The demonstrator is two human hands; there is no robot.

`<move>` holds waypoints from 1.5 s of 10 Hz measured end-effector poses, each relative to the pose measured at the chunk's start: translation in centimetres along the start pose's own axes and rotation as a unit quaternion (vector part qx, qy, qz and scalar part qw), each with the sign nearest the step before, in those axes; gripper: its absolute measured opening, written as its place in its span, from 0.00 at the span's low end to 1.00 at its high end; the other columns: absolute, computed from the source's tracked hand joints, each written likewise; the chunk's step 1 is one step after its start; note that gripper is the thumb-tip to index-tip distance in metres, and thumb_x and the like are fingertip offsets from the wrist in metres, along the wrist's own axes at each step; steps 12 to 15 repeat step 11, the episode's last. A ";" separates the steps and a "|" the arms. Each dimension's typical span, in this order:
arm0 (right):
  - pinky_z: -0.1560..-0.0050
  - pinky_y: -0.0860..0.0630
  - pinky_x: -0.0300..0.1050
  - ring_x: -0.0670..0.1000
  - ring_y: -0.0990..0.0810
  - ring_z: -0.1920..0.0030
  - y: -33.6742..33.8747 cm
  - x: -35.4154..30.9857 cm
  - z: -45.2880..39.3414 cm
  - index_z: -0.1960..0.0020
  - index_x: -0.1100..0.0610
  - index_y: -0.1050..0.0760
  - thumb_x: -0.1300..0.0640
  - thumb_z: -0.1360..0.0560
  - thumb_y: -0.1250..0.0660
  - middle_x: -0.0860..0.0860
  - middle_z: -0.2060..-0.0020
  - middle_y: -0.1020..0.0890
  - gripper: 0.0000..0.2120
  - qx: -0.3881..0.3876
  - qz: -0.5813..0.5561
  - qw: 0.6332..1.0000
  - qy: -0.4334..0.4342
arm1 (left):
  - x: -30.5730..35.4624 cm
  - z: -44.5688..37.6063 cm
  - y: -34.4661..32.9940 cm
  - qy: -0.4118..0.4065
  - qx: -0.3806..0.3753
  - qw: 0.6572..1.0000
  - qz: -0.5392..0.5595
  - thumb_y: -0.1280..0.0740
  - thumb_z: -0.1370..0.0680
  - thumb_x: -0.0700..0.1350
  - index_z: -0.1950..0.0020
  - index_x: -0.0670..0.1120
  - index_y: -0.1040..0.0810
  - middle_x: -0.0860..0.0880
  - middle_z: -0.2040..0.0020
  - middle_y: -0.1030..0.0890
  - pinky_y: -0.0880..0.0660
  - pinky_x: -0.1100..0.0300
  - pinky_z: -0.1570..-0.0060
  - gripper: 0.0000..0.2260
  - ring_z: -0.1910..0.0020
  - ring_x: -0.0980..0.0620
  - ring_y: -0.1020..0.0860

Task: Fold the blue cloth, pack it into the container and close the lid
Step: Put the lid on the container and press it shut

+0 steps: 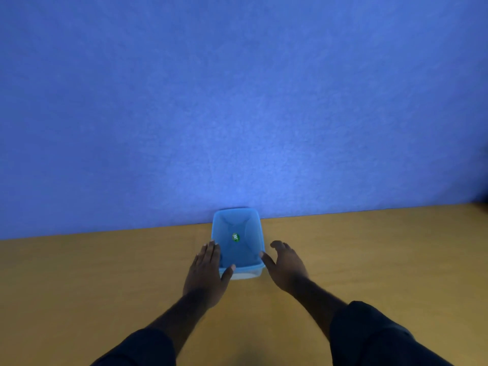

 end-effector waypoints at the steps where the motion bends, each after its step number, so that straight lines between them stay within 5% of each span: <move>1: 0.40 0.25 0.51 0.54 0.26 0.34 0.1 -0.1 -0.3 0.28 0.53 0.34 0.39 0.23 0.40 0.51 0.31 0.25 0.29 -0.009 -0.016 1.000 0.005 | -0.1 0.0 -0.2 0.009 -0.010 1.000 0.024 0.45 0.19 0.62 0.18 0.45 0.47 0.47 0.16 0.46 0.46 0.53 0.21 0.35 0.17 0.47 0.47; 3: 0.25 0.43 0.53 0.53 0.50 0.21 -2.2 -1.9 -2.0 0.21 0.55 0.50 0.42 0.19 0.44 0.52 0.20 0.46 0.33 -0.115 0.070 0.986 0.093 | 0.2 0.2 -0.8 0.003 -0.033 0.999 0.000 0.45 0.17 0.60 0.18 0.45 0.47 0.46 0.16 0.47 0.45 0.55 0.22 0.32 0.18 0.48 0.46; 5: 0.22 0.49 0.54 0.58 0.57 0.21 -2.5 -4.0 -6.4 0.21 0.62 0.61 0.35 0.37 0.24 0.58 0.20 0.56 0.64 -0.212 0.168 0.953 0.135 | 0.5 -1.5 0.5 -0.027 -0.039 0.998 -0.040 0.36 0.20 0.53 0.26 0.46 0.29 0.47 0.22 0.32 0.34 0.56 0.28 0.24 0.24 0.48 0.33; 6: 0.22 0.53 0.52 0.59 0.60 0.21 -2.9 -4.4 -7.9 0.23 0.65 0.65 0.35 0.45 0.20 0.60 0.21 0.60 0.73 -0.266 0.260 0.917 0.144 | 0.1 -2.9 1.3 -0.016 -0.068 0.996 -0.057 0.30 0.26 0.55 0.39 0.48 0.20 0.50 0.32 0.22 0.27 0.57 0.39 0.19 0.35 0.48 0.23; 7: 0.22 0.50 0.53 0.59 0.59 0.21 -3.2 -4.3 -8.0 0.23 0.64 0.67 0.37 0.46 0.19 0.60 0.21 0.62 0.75 -0.286 0.253 0.915 0.133 | -0.2 -3.4 1.2 -0.001 -0.086 0.994 -0.063 0.29 0.28 0.57 0.41 0.48 0.19 0.51 0.34 0.20 0.25 0.56 0.42 0.20 0.39 0.48 0.20; 9: 0.31 0.32 0.57 0.59 0.39 0.24 -3.4 -3.4 -8.4 0.23 0.56 0.71 0.40 0.48 0.17 0.48 0.22 0.69 0.76 -0.300 0.212 0.926 0.088 | -0.7 -3.8 0.6 0.001 -0.079 0.995 -0.054 0.28 0.29 0.58 0.40 0.49 0.19 0.52 0.36 0.18 0.22 0.56 0.46 0.21 0.43 0.49 0.19; 11: 0.30 0.35 0.58 0.54 0.42 0.22 -2.2 -3.3 -7.2 0.22 0.52 0.68 0.32 0.49 0.21 0.44 0.21 0.65 0.75 -0.281 0.194 0.934 0.102 | -0.4 -3.3 1.2 0.006 -0.068 0.997 -0.045 0.29 0.28 0.59 0.38 0.49 0.20 0.53 0.33 0.20 0.23 0.56 0.44 0.23 0.40 0.49 0.20; 15: 0.30 0.35 0.58 0.54 0.42 0.22 -2.2 -3.3 -7.2 0.22 0.52 0.68 0.32 0.49 0.21 0.44 0.21 0.65 0.75 -0.281 0.194 0.934 0.102 | -0.4 -3.3 1.2 0.006 -0.068 0.997 -0.045 0.29 0.28 0.59 0.38 0.49 0.20 0.53 0.33 0.20 0.23 0.56 0.44 0.23 0.40 0.49 0.20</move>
Point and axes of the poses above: each hand's wrist, its own z-axis away from the middle knuckle, its own y-axis out of the back of the hand, x = y × z, the point moved 8 cm from there along -z, towards the middle knuckle
